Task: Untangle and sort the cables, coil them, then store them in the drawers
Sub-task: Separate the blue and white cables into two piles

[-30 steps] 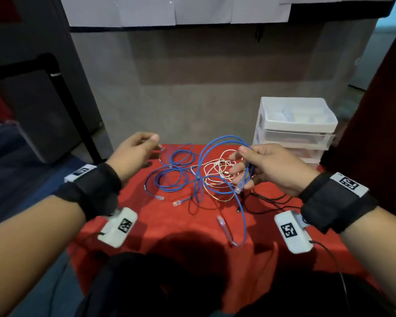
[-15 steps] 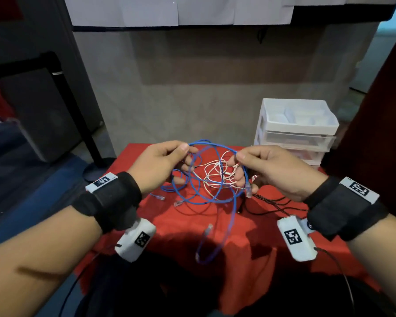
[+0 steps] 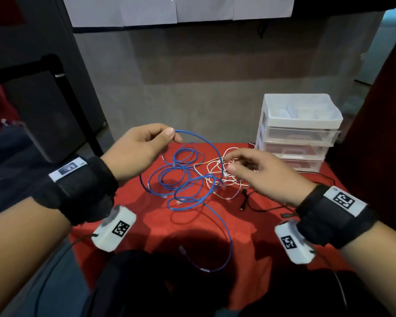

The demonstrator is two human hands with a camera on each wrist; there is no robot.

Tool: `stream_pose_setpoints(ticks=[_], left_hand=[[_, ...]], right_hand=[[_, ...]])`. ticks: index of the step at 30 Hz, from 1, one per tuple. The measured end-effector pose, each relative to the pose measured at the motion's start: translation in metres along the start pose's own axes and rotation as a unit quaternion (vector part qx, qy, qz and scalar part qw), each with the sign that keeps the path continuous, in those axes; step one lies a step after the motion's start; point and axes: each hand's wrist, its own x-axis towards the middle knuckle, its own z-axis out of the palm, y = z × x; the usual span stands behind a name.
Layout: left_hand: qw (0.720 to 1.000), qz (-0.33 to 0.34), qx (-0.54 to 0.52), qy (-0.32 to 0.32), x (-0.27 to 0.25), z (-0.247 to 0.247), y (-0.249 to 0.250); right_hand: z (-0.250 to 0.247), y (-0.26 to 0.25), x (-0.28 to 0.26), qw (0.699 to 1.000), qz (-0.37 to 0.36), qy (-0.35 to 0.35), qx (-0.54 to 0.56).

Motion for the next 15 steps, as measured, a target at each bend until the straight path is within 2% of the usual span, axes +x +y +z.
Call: stream_pose_setpoints(ticks=[3,7,11,13,15], left_hand=[[0.999,-0.010,-0.037,0.002,0.003,0.008,0.010],[0.996,-0.025,-0.089,0.010,0.005,0.015,0.015],[0.989,-0.040,-0.140,0.035,0.004,0.006,0.011],[0.984,-0.052,-0.159,0.058,0.005,-0.003,0.007],[0.980,-0.061,-0.171,0.084,0.006,-0.013,0.000]], right_hand=[[0.024,-0.009,0.001,0.999,-0.026,-0.027,0.031],[0.052,-0.001,-0.001,0.985,0.076,-0.081,0.135],[0.064,0.021,-0.013,0.967,0.115,-0.201,0.109],[0.062,0.032,-0.022,0.962,0.117,-0.230,0.094],[0.055,0.040,-0.029,0.964,0.115,-0.228,0.078]])
